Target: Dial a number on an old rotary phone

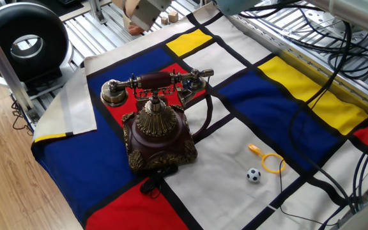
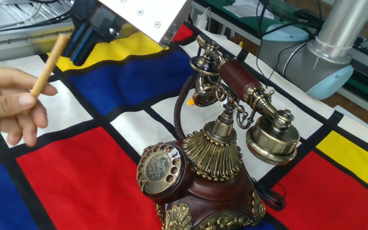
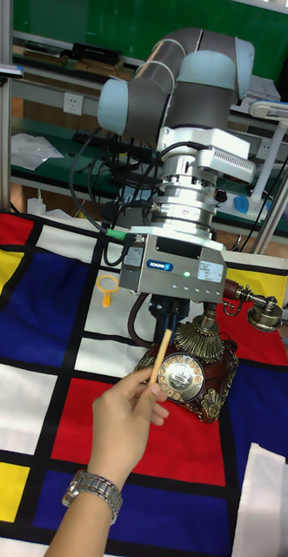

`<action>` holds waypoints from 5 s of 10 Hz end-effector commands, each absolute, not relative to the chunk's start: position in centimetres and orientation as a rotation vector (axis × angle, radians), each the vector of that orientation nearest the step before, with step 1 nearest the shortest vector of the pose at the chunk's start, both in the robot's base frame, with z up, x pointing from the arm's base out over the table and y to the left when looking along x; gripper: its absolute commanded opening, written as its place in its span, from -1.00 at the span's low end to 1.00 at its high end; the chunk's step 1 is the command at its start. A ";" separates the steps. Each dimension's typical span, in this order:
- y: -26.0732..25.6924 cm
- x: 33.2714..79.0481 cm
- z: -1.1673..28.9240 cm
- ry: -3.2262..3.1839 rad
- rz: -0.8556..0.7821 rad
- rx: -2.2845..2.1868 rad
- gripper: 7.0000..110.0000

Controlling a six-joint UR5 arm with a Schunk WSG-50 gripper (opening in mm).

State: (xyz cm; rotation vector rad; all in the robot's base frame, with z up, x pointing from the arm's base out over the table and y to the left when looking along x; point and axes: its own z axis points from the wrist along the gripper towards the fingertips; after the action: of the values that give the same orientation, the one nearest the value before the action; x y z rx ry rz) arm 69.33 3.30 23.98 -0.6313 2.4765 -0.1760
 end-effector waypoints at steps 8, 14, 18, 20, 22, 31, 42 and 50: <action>2.9 69.6 23.9 2.432 -0.136 -0.652 -0.71; 2.6 69.7 23.7 2.444 -0.133 -0.600 -0.71; 2.3 69.6 23.7 2.437 -0.131 -0.602 -1.00; 2.3 69.7 23.8 2.437 -0.131 -0.595 -1.00; 2.4 69.7 23.8 2.439 -0.131 -0.590 -1.00; 2.0 70.0 23.9 2.444 -0.163 -0.551 -1.00; 3.1 59.9 23.9 2.777 -0.036 -0.840 -1.00; 0.6 58.8 23.2 2.797 -0.103 -0.933 -1.00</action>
State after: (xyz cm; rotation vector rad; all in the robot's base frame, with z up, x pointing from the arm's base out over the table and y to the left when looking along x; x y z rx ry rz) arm 59.53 0.85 23.56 -0.9043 2.7735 -0.1084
